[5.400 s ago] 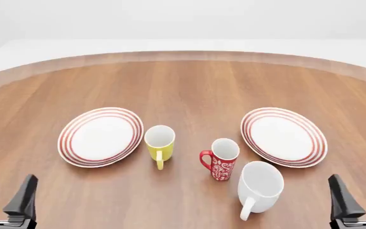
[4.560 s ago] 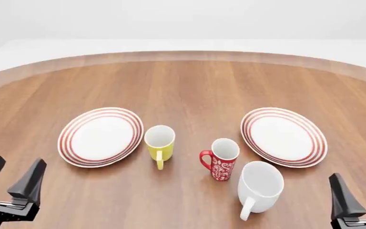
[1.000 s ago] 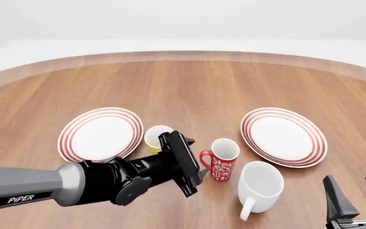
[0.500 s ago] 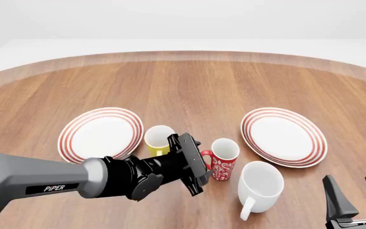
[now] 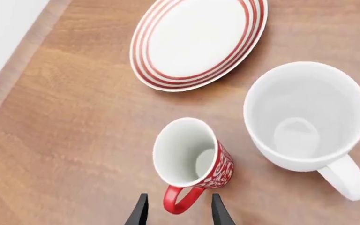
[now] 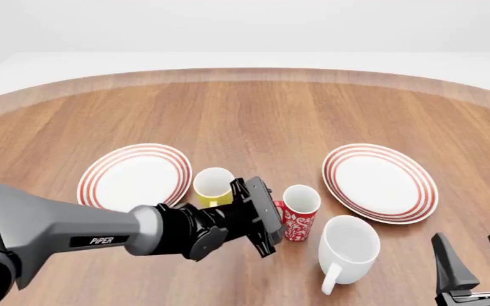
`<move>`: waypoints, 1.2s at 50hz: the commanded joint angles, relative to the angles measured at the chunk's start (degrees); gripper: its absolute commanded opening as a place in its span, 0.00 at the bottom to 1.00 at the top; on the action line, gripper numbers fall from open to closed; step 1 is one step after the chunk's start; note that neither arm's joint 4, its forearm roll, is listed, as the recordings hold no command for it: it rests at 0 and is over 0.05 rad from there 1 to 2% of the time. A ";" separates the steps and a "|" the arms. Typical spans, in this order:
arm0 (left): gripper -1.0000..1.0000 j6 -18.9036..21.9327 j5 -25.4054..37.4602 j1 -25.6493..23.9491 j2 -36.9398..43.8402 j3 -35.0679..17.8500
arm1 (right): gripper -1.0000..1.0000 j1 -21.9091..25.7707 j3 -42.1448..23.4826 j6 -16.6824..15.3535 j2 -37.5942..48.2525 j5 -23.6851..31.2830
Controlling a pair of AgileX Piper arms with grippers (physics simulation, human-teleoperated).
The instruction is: Put the red mug on the left plate.
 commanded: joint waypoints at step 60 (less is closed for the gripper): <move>0.00 -6.82 2.65 1.69 -4.90 -1.56 | 1.00 -0.20 -0.01 0.04 2.13 -1.38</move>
